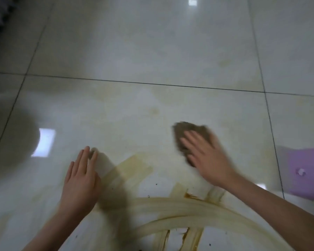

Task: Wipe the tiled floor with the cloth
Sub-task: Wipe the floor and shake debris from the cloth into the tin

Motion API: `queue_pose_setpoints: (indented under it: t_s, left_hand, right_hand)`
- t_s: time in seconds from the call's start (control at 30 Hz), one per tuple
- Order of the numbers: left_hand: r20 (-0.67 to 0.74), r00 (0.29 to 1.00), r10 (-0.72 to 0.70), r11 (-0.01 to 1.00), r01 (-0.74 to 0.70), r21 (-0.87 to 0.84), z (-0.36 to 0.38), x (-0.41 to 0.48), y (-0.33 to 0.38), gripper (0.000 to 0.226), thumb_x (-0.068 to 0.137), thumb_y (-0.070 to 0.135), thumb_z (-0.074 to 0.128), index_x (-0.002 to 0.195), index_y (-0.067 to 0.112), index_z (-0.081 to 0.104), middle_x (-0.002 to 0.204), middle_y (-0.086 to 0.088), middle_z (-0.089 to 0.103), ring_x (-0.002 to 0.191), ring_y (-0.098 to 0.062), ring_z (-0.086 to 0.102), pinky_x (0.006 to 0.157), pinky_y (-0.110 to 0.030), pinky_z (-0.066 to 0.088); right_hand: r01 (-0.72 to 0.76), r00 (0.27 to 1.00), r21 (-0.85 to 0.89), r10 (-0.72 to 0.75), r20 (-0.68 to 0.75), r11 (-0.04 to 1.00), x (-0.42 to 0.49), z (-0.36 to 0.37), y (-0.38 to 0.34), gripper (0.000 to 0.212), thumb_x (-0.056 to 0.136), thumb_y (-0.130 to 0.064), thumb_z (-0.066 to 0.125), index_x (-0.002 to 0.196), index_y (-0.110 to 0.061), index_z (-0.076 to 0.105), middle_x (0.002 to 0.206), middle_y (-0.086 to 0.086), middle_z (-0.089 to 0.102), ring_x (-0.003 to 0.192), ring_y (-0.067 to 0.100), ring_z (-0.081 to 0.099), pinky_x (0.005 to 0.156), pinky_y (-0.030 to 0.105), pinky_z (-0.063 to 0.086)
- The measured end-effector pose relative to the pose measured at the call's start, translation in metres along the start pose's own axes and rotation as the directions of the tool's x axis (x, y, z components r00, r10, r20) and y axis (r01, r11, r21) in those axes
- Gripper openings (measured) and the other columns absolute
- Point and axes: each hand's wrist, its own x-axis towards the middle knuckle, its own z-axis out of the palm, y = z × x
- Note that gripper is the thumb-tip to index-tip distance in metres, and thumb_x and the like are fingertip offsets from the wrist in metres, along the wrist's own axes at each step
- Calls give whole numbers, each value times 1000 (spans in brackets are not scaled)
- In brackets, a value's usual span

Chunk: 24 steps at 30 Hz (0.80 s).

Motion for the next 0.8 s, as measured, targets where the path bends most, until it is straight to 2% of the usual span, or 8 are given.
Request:
queue_pose_setpoints:
  t_s: [0.1,0.2,0.3,0.37,0.43,0.53,0.6,0.8]
  left_hand:
    - [-58,998,-22,999,21,-26,5,-3,-8,61,86,21,26,140,-2,44,152,-19,33,144,-34,26,117,-51,22]
    - [-109,994,-14,998,8,-60,12,-2,-10,59,89,23,25,131,-8,52,144,-26,43,136,-43,38,109,-58,33]
    - [-123,992,10,997,-19,-78,15,-1,-14,57,90,23,27,130,-8,53,142,-26,46,132,-44,42,105,-59,37]
    - [-152,988,19,991,-39,-128,13,0,-19,57,88,20,28,132,-9,51,142,-26,45,132,-43,43,105,-57,38]
    - [-161,987,5,985,-32,-167,9,-2,-27,59,86,16,29,136,-9,45,145,-26,40,135,-41,39,109,-52,33]
    - [-166,985,-53,991,32,-127,3,-3,-48,62,81,9,38,141,-7,38,150,-25,32,140,-41,31,112,-52,28]
    - [-117,986,-120,991,112,-67,0,-7,-66,66,85,21,34,148,-2,29,156,-21,19,146,-35,17,118,-50,19]
    - [-51,942,-331,944,329,-32,7,-18,-106,86,84,62,-3,153,12,-5,159,-5,-18,145,-15,-23,120,-37,-9]
  right_hand:
    - [-322,946,122,314,85,939,-65,6,34,58,103,-42,7,148,-11,26,156,12,29,147,24,21,114,57,24]
    - [-540,841,139,537,62,830,-46,10,-22,67,99,-45,16,148,0,25,157,19,21,145,33,21,107,60,32]
    - [-233,970,109,239,-40,966,9,5,-116,66,93,-41,30,143,0,41,152,21,32,140,37,33,104,59,36]
    - [-7,997,144,19,-80,990,53,2,-166,63,97,-44,28,145,-6,40,154,15,31,143,31,30,108,56,32]
    - [204,979,180,-202,-26,962,100,-7,-198,60,101,-44,24,151,-12,29,160,9,19,148,24,16,116,53,23]
    - [516,854,43,-518,47,856,174,-22,-190,53,105,-42,20,155,-25,13,163,-3,4,150,15,1,120,45,1]
    - [531,847,-63,-529,47,845,215,-31,-154,50,106,-40,19,154,-28,14,162,-6,6,150,15,4,119,41,-5]
    - [54,994,125,-41,-106,991,244,-31,-109,50,105,-34,27,153,-21,25,162,-2,16,149,15,10,119,44,11]
